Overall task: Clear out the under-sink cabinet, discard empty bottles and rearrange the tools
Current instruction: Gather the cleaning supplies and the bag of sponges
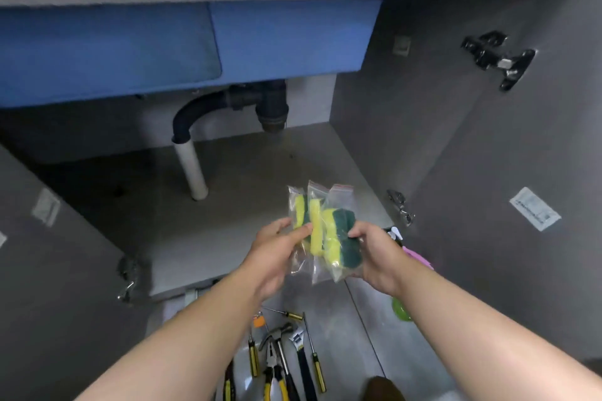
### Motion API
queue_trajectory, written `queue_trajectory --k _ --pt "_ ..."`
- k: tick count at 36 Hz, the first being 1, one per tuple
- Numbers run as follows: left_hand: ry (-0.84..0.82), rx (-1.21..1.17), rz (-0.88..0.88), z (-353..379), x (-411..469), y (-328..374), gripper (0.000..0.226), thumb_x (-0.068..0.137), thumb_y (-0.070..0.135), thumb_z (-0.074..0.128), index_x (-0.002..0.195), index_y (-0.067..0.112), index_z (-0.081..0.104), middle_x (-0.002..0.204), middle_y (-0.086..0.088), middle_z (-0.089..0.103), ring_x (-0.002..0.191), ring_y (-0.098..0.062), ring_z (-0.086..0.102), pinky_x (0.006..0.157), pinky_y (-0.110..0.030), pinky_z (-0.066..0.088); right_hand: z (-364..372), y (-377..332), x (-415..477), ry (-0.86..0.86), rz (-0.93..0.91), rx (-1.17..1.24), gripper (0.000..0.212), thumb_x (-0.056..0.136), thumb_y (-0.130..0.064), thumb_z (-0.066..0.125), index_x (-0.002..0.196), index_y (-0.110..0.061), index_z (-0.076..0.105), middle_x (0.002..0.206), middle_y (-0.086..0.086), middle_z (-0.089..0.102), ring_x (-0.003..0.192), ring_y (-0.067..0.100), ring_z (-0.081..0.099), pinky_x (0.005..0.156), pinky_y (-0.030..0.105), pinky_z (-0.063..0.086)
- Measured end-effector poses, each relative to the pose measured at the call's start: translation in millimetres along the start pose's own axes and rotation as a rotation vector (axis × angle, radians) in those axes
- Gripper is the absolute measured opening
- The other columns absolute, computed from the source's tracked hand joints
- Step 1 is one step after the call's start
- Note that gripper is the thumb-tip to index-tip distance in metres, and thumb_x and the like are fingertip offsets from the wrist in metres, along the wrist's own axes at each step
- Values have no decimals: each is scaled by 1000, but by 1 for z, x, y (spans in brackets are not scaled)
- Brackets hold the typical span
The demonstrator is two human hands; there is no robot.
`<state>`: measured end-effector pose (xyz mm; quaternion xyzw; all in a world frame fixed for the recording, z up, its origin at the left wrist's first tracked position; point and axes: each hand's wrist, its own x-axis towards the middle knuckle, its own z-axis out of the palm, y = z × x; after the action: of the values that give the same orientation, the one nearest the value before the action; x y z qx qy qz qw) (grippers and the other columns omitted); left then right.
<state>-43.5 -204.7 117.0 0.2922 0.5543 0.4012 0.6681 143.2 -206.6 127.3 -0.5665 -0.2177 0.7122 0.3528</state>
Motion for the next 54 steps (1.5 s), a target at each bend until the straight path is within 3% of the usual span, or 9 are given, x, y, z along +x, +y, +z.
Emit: queue_trajectory --k 5,12,18,25,30,38,42,47,54 --pt "-64 -1 87 0 -40 19 38 86 23 80 120 21 61 107 -6 76 85 -27 71 69 -38 50 21 -3 -28 22 -86 56 44 97 -20 38 128 2 62 115 26 67 100 35 62 95 54 51" --pt "-240 -107 110 3 -69 36 44 87 32 79 115 14 51 103 -11 75 87 -26 73 67 -38 60 30 10 -41 49 -161 72 45 103 -28 41 85 -13 79 91 12 77 70 23 74 62 34 59" --pt "-97 -51 183 3 -62 36 56 84 25 83 122 4 47 107 -16 76 94 -36 75 86 -57 58 35 8 -41 127 -336 -50 17 102 -18 47 112 -26 59 88 3 75 63 12 68 47 24 49" --pt "-1 -43 228 3 -52 34 53 85 33 82 116 9 46 96 -10 76 80 -28 73 68 -44 57 50 5 -47 -130 -342 77 52 94 -62 55 131 -26 59 121 6 72 109 23 71 71 29 60" --pt "-62 53 291 2 -53 32 47 90 43 75 111 12 46 104 -18 72 81 -23 69 67 -37 55 52 3 -44 -38 -351 90 43 92 -39 70 125 -20 49 108 9 76 97 29 75 76 45 61" --pt "-158 210 299 -2 -54 31 41 95 44 68 115 14 46 112 -17 68 94 -17 69 96 -47 55 48 0 -46 56 -410 116 34 96 -41 65 122 -26 49 98 2 77 90 21 76 63 35 60" --pt "-190 153 281 -3 -53 28 31 97 34 68 118 37 44 117 -2 73 103 -20 74 89 -41 59 49 2 -47 72 -451 46 34 96 -40 64 123 -27 48 115 9 71 102 26 73 88 51 60" --pt "-191 -35 274 8 -57 25 45 91 29 62 130 45 46 118 -3 70 106 -23 73 72 -35 59 53 13 -46 143 -634 -331 26 96 -39 62 112 -40 41 115 -5 64 95 4 66 73 19 51" --pt "-170 -40 339 14 -55 18 83 68 56 87 135 46 38 116 6 74 110 -15 72 82 -31 61 57 21 -48 156 -736 -601 46 83 -59 52 121 -48 29 131 -19 42 111 -32 35 78 0 40"
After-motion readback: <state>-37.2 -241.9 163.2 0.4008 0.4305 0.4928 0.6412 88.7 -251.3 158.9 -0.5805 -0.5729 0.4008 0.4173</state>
